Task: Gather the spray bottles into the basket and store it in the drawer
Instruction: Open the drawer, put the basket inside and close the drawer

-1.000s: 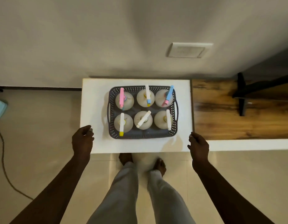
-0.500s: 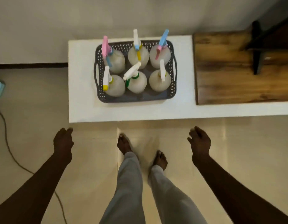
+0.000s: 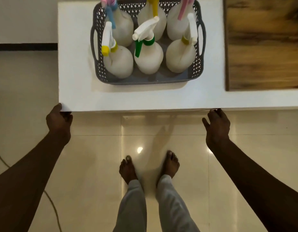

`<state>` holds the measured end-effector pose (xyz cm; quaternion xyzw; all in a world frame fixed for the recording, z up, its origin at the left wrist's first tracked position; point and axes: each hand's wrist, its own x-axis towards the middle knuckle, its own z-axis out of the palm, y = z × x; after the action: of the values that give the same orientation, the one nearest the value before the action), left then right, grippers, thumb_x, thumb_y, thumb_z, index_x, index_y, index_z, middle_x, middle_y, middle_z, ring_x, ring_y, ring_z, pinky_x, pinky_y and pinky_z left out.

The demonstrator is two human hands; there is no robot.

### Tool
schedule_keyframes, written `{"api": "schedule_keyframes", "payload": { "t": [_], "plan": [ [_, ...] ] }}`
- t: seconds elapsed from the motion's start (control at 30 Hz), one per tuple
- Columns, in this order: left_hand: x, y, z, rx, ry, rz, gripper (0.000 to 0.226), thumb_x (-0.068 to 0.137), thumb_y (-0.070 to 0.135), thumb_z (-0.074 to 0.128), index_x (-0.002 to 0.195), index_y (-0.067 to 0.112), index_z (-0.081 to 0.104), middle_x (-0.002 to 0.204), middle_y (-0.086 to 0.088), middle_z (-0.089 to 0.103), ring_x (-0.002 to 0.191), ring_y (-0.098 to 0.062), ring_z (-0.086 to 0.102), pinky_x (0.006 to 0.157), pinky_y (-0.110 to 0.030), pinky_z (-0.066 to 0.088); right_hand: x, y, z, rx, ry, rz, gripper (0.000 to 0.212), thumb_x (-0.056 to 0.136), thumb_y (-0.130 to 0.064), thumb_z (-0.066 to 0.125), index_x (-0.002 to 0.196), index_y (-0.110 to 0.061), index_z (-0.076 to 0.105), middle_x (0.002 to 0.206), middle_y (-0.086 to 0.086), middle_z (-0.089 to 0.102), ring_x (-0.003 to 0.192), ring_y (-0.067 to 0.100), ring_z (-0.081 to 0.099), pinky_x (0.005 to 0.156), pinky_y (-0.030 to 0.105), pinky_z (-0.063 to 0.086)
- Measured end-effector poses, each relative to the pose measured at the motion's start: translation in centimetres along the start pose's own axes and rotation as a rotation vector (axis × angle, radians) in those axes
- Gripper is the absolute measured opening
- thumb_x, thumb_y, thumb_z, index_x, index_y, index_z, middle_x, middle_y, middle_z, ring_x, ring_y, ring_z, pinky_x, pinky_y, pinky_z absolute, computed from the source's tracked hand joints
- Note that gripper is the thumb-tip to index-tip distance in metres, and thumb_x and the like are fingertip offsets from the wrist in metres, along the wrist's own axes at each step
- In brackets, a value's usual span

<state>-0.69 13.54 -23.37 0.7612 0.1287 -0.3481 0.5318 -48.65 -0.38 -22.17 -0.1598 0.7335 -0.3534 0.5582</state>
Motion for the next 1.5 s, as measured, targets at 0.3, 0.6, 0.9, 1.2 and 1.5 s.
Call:
{"api": "schedule_keyframes", "payload": {
  "t": [0.3,0.6,0.9,1.2,1.5],
  "plan": [
    [-1.0,-2.3,-1.6,-0.057,0.006,0.109,0.016,0.088,0.034,0.067,0.095,0.023,0.078,0.1,0.001,0.077,0.1,-0.011,0.075,0.096,-0.024,0.057,0.0,1.7,0.2,-0.021,-0.01,-0.105,0.004,0.103,-0.019,0.06,0.102,-0.021,0.063,0.094,-0.01,0.055,0.088,0.005,0.053,0.112,0.036,0.052],
    [-2.6,-5.4,-7.9,0.178,-0.093,0.207,0.035,0.102,0.015,0.067,0.132,-0.002,0.067,0.101,0.0,0.073,0.111,-0.022,0.066,0.1,-0.028,0.058,-2.2,2.8,-5.4,-0.359,0.115,-0.202,0.038,0.095,-0.021,0.075,0.133,-0.016,0.071,0.121,0.009,0.075,0.106,0.023,0.068,0.1,0.041,0.056],
    [-7.2,-10.7,-16.5,0.13,-0.116,0.091,0.041,0.102,0.004,0.062,0.14,-0.011,0.057,0.126,-0.018,0.071,0.13,-0.034,0.062,0.094,-0.026,0.06,-7.6,8.8,-12.6,-0.385,0.154,-0.119,0.049,0.095,-0.023,0.077,0.143,-0.017,0.066,0.125,0.001,0.072,0.1,0.01,0.068,0.086,0.027,0.053],
    [-11.1,-13.7,-21.4,0.217,-0.033,-0.057,0.037,0.101,0.003,0.064,0.136,-0.007,0.063,0.127,-0.016,0.074,0.129,-0.035,0.065,0.091,-0.027,0.06,-11.3,12.5,-17.0,-0.412,0.175,-0.034,0.046,0.096,-0.017,0.077,0.14,-0.015,0.067,0.122,0.003,0.073,0.116,0.023,0.065,0.105,0.037,0.047],
    [-13.5,-14.8,-22.1,0.222,0.053,-0.091,0.035,0.1,-0.002,0.064,0.134,-0.008,0.064,0.116,-0.011,0.073,0.099,-0.007,0.077,0.076,-0.012,0.06,-12.6,13.9,-18.6,-0.532,0.229,0.033,0.047,0.094,-0.022,0.079,0.139,-0.017,0.069,0.134,0.01,0.072,0.114,0.023,0.062,0.103,0.036,0.043]
  ]
}}
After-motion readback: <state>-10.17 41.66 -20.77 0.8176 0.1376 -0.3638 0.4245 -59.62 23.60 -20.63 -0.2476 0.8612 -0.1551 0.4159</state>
